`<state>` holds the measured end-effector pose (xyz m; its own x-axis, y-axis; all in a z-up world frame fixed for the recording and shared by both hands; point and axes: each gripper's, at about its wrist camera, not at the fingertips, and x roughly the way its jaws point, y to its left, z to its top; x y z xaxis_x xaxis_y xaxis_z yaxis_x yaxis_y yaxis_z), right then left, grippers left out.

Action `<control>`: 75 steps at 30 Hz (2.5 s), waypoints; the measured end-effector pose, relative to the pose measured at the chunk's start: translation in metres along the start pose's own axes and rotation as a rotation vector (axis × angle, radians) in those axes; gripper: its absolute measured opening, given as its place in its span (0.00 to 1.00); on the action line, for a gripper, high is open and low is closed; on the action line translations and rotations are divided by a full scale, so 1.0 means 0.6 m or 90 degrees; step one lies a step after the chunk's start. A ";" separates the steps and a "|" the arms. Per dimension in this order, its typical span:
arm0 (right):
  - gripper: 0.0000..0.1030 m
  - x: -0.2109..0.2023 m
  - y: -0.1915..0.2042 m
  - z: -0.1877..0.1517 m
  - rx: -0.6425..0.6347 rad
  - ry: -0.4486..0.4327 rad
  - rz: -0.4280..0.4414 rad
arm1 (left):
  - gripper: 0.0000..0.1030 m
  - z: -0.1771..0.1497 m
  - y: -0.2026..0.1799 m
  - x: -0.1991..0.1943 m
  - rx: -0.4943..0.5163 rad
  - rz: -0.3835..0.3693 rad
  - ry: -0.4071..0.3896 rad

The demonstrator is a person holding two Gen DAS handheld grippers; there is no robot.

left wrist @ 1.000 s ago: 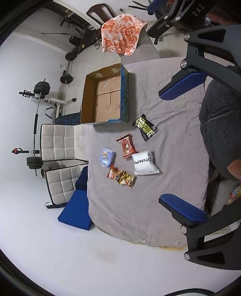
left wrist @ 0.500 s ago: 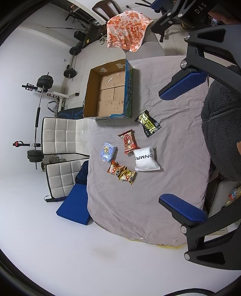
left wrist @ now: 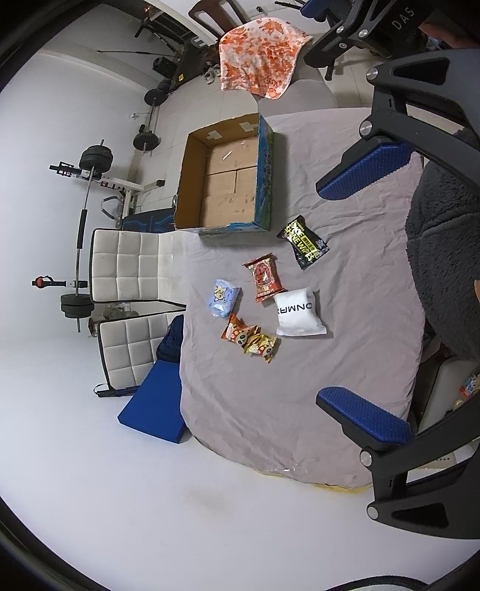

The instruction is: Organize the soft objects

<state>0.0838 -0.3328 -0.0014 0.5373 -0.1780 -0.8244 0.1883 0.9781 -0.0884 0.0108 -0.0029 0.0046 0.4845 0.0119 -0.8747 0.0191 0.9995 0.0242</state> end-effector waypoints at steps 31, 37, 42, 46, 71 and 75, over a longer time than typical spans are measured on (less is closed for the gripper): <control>1.00 -0.001 -0.002 0.010 -0.001 -0.003 -0.006 | 1.00 0.005 -0.014 0.000 0.006 -0.002 -0.006; 1.00 -0.002 -0.003 0.009 0.000 -0.003 -0.007 | 1.00 0.004 -0.014 -0.001 0.005 -0.008 -0.006; 1.00 -0.001 -0.001 0.009 -0.002 0.001 -0.006 | 1.00 0.004 -0.019 0.003 0.006 -0.011 -0.004; 1.00 -0.001 0.000 0.011 -0.001 -0.001 -0.006 | 1.00 0.005 -0.022 0.005 0.007 -0.013 -0.003; 1.00 0.478 0.048 -0.021 0.174 0.313 0.130 | 1.00 0.055 0.105 0.308 -0.063 0.031 0.132; 1.00 0.605 0.095 -0.060 0.210 0.381 0.118 | 1.00 0.043 0.133 0.425 -0.089 0.011 0.216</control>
<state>0.2599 -0.3378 -0.3256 0.0580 0.1714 -0.9835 0.4270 0.8862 0.1797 0.1586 0.0794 -0.2038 0.1656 0.0148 -0.9861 -0.1177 0.9930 -0.0049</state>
